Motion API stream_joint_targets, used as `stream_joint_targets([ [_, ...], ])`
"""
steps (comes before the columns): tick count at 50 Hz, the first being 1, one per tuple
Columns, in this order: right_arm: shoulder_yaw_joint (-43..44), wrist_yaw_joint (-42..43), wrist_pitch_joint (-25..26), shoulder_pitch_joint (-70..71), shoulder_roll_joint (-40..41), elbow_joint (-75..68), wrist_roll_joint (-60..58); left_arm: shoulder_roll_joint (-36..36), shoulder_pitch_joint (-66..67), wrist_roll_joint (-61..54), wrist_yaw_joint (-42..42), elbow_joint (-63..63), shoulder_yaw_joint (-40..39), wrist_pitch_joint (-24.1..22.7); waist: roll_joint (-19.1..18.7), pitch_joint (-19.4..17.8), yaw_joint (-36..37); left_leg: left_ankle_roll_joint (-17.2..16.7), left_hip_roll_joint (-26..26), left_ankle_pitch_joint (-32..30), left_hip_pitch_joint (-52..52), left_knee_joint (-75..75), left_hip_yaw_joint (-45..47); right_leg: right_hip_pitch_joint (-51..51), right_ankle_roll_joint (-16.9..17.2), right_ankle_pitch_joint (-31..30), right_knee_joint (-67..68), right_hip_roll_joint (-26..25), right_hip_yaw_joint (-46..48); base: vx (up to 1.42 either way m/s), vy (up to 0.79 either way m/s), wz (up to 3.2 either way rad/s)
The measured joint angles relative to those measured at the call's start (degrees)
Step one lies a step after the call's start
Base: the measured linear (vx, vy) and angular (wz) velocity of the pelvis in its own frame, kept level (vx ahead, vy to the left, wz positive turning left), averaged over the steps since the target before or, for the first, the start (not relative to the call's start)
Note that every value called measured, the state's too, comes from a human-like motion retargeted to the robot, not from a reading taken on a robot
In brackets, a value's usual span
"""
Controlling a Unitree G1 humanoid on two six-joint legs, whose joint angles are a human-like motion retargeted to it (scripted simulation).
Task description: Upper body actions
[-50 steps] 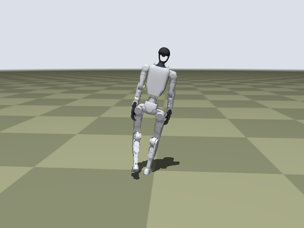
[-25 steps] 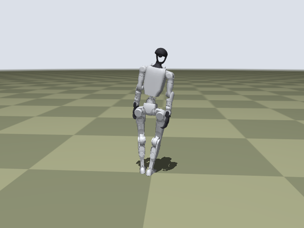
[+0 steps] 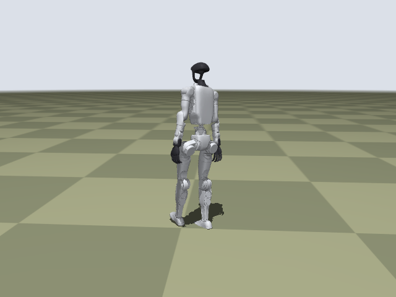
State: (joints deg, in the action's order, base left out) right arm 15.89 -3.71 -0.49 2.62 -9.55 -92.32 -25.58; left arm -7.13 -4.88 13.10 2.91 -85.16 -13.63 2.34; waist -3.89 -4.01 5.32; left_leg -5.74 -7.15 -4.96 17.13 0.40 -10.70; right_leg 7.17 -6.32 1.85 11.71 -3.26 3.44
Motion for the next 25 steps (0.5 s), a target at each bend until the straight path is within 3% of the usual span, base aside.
stream_joint_targets([
  [4, 1.39, 1.56, -0.22, -1.53, -1.13, 0.51, -1.07, 1.33, -1.37, -1.92, 0.70, 0.90, 1.92, -0.71, 1.73, 0.23, -1.33, 5.96, 2.32, 3.03, 1.47, -1.98, 18.56, -1.74, 1.33, 1.53, -2.45, 5.55, 12.97, 0.13, -0.22, 3.61],
  [8, 2.72, 2.22, 0.37, -2.76, -2.39, -0.50, -1.17, 2.58, -1.02, -1.14, 1.37, 1.81, 2.58, -1.40, 3.15, 1.64, -3.06, 8.97, 5.74, 6.03, -1.16, -1.28, 47.26, -3.43, 2.16, 3.26, -4.66, 9.23, 24.95, 0.26, -0.10, 3.51],
  [12, 4.62, 3.59, 1.24, -4.02, -3.20, -2.01, -1.56, 3.26, 0.26, -0.98, 0.66, 0.53, 1.93, -1.82, 3.19, 4.67, -4.82, 10.42, 6.74, 8.65, -5.10, 1.37, 63.81, -5.02, 3.32, 4.68, -7.46, 10.42, 37.10, 0.24, -0.10, 3.46],
  [15, 5.65, 4.35, 1.78, -4.74, -3.42, -3.05, -1.41, 3.14, 1.02, -1.74, -0.21, -2.29, 0.17, -1.08, 3.24, 6.97, -5.46, 12.08, 6.21, 9.38, -6.86, 3.22, 68.18, -5.75, 4.21, 5.77, -8.83, 10.92, 44.55, 0.28, -0.12, 3.03],
  [21, 5.21, 4.66, 2.50, -4.04, -3.06, -3.34, -1.07, 1.67, 3.05, -5.33, -2.42, -8.33, -5.49, 0.69, 5.11, 8.95, -0.47, 13.38, 3.67, 8.62, -11.06, 4.75, 66.45, -6.81, 5.37, 7.54, -9.08, 12.40, 52.59, 0.32, -0.10, 1.62],
  [23, 4.57, 4.57, 2.49, -3.35, -2.61, -2.32, -1.62, 1.08, 4.50, -6.48, -3.27, -9.61, -7.41, 0.71, 4.83, 9.28, 1.86, 10.96, 3.07, 7.62, -12.82, 2.84, 65.97, -7.25, 5.61, 8.22, -8.56, 11.61, 53.92, 0.33, -0.05, 0.59],
  [25, 3.64, 4.22, 2.40, -2.45, -2.17, -0.83, -2.60, 0.86, 6.48, -7.66, -3.89, -10.57, -9.31, 0.61, 5.27, 9.46, 3.71, 12.03, 1.02, 6.41, -12.45, -0.06, 61.85, -8.08, 5.88, 8.51, -8.26, 11.82, 54.57, 0.37, -0.03, 0.38],
])
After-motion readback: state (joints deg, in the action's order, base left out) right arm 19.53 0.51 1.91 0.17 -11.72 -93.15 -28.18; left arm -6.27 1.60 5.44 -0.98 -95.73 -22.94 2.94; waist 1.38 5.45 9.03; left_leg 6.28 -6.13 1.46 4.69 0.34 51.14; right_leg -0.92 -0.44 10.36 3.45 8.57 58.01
